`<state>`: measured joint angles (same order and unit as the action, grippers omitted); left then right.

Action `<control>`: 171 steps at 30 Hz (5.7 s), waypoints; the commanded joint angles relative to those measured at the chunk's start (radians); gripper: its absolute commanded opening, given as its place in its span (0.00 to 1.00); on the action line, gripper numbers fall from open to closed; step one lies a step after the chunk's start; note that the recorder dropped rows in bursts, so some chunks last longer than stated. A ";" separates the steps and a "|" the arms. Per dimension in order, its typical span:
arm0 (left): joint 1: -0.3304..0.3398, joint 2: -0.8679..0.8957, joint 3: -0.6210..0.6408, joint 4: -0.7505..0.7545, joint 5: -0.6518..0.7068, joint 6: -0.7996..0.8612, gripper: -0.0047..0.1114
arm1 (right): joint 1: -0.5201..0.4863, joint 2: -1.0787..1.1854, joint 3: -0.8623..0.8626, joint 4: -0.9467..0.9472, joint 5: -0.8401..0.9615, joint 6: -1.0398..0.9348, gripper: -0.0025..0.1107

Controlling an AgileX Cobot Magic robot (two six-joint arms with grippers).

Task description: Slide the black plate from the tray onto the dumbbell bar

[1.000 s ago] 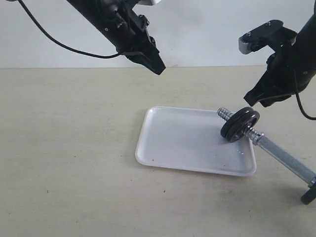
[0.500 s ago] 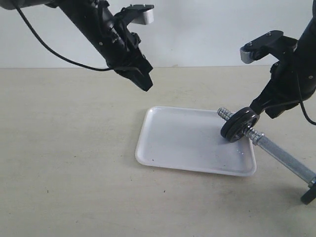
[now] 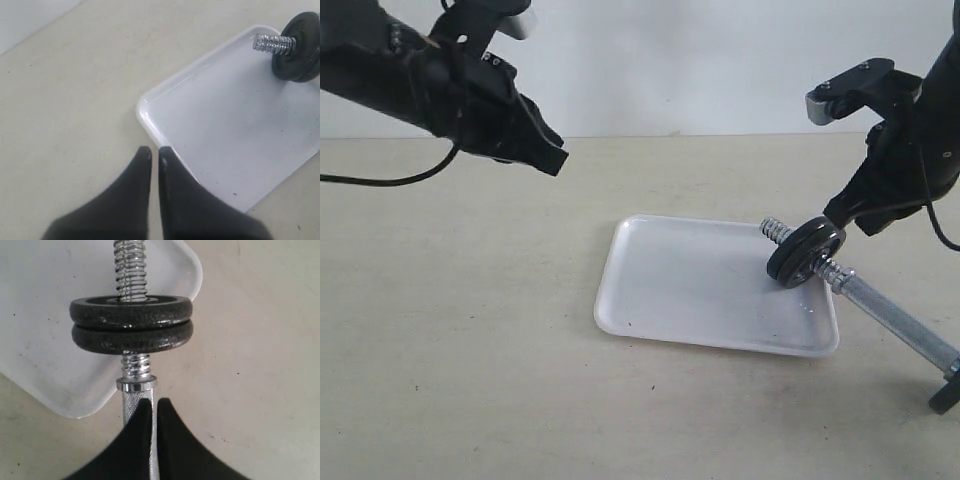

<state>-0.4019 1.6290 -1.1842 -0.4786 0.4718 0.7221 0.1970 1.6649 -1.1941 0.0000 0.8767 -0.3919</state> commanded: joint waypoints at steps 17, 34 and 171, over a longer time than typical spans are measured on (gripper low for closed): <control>0.002 -0.667 0.692 -0.093 -0.370 -0.124 0.08 | -0.009 -0.005 -0.008 0.047 0.026 -0.037 0.02; 0.002 -0.807 0.775 -0.081 -0.359 -0.131 0.08 | -0.009 -0.002 -0.008 0.051 0.104 -0.037 0.02; 0.002 -0.803 0.784 -0.079 -0.375 -0.078 0.08 | -0.009 0.038 0.136 0.058 -0.359 0.043 0.02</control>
<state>-0.4019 0.8299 -0.4055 -0.5581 0.1043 0.6391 0.1900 1.7791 -1.0265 0.0573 0.5991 -0.3476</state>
